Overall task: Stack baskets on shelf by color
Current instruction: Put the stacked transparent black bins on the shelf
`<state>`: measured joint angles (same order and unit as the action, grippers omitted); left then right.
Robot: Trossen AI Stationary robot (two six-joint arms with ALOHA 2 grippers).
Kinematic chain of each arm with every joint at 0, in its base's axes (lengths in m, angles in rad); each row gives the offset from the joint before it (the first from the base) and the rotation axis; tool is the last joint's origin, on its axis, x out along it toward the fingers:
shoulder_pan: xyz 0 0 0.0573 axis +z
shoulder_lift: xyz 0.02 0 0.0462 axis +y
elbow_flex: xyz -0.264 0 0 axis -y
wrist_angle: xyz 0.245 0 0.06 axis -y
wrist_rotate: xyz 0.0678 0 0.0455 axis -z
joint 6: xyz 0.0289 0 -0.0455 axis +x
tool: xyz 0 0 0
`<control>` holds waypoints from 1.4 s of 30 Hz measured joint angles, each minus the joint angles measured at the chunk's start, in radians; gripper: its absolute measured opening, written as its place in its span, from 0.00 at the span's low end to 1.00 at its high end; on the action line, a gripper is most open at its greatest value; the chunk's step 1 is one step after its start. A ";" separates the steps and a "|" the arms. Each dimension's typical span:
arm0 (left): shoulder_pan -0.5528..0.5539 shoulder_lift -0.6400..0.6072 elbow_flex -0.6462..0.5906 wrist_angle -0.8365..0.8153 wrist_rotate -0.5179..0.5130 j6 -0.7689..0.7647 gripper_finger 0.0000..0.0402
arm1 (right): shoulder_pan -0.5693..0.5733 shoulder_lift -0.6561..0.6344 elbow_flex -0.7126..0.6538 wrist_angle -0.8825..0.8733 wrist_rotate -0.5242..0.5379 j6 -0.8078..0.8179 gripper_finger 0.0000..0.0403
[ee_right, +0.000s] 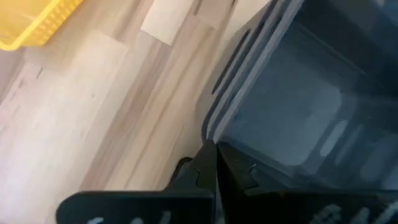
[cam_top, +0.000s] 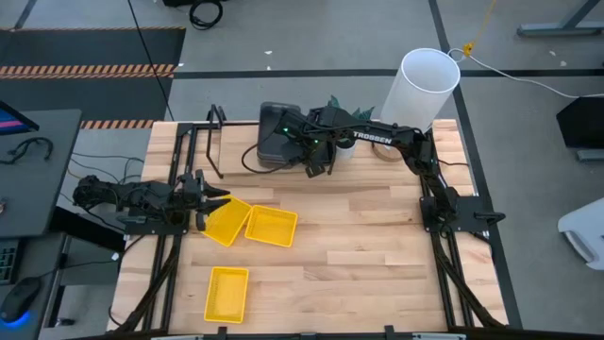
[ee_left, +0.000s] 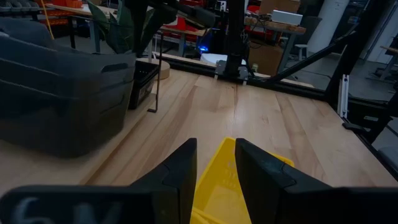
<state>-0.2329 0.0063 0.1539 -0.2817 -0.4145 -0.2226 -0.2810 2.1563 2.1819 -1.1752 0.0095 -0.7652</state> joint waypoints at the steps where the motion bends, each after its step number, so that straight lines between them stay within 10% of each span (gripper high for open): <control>1: 0.000 0.000 0.000 0.000 0.000 0.000 0.29 | 0.002 0.001 0.007 -0.007 0.002 -0.002 0.01; 22: 0.000 0.000 0.000 0.000 0.000 0.000 0.29 | 0.008 0.002 0.027 -0.059 0.000 -0.013 0.02; 42: 0.000 0.000 0.000 0.000 0.000 0.000 0.29 | 0.020 -0.025 0.044 -0.060 0.027 0.068 0.27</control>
<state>-0.2330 0.0060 0.1539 -0.2821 -0.4145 -0.2225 -0.2611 2.1308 2.2261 -1.2351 0.0364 -0.6976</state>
